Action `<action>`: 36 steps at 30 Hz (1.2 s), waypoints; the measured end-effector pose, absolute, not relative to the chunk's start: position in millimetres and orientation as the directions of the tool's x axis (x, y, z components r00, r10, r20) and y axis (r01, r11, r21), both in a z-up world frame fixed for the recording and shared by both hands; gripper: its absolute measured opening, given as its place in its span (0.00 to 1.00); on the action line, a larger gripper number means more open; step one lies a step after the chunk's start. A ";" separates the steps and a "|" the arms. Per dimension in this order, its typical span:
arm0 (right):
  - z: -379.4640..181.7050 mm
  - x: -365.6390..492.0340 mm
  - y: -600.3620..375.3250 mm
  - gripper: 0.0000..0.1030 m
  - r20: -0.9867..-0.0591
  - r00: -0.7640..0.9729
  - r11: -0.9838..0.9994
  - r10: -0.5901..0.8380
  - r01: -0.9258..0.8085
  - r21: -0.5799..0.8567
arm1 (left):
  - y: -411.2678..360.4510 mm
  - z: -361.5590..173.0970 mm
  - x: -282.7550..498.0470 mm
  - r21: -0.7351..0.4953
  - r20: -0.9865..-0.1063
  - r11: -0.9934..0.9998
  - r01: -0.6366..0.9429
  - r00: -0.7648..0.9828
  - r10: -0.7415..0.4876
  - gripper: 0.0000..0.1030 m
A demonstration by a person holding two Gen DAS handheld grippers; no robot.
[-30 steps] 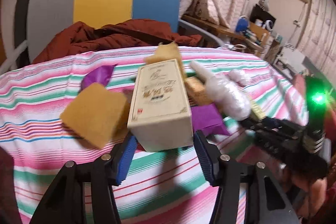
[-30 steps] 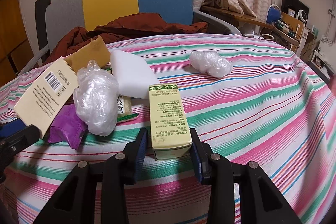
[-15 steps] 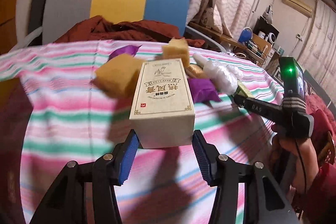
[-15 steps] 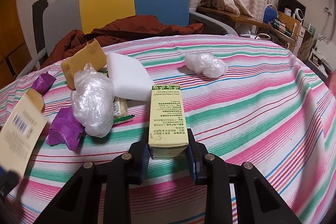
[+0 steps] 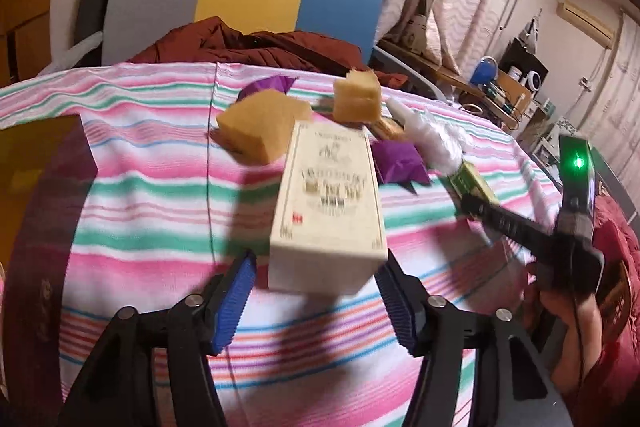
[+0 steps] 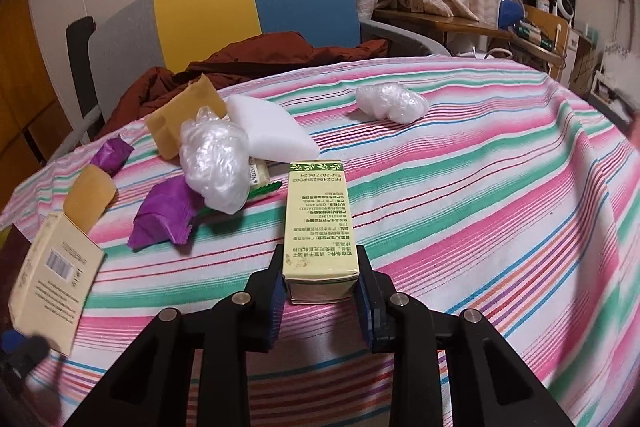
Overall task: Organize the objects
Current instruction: 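Grasp the white printed box with the left tool while the right tool holds the medicine box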
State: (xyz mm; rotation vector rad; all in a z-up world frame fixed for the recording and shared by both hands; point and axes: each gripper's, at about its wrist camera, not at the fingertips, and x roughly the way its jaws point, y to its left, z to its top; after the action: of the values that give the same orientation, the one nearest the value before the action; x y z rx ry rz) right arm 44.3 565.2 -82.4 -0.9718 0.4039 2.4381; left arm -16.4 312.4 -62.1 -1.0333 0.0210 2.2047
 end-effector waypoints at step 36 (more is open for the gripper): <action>-75.1 79.1 463.2 0.30 -0.700 -0.698 -0.856 0.151 -0.447 0.260 | 247.8 -43.0 16.5 -0.207 -0.637 -0.728 -0.653 -0.475 0.607 0.50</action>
State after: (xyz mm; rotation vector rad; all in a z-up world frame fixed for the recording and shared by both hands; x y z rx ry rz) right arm 79.1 463.2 -75.1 -0.9993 0.5990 2.5532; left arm 16.5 247.8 -43.0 -0.9174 0.0827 2.2048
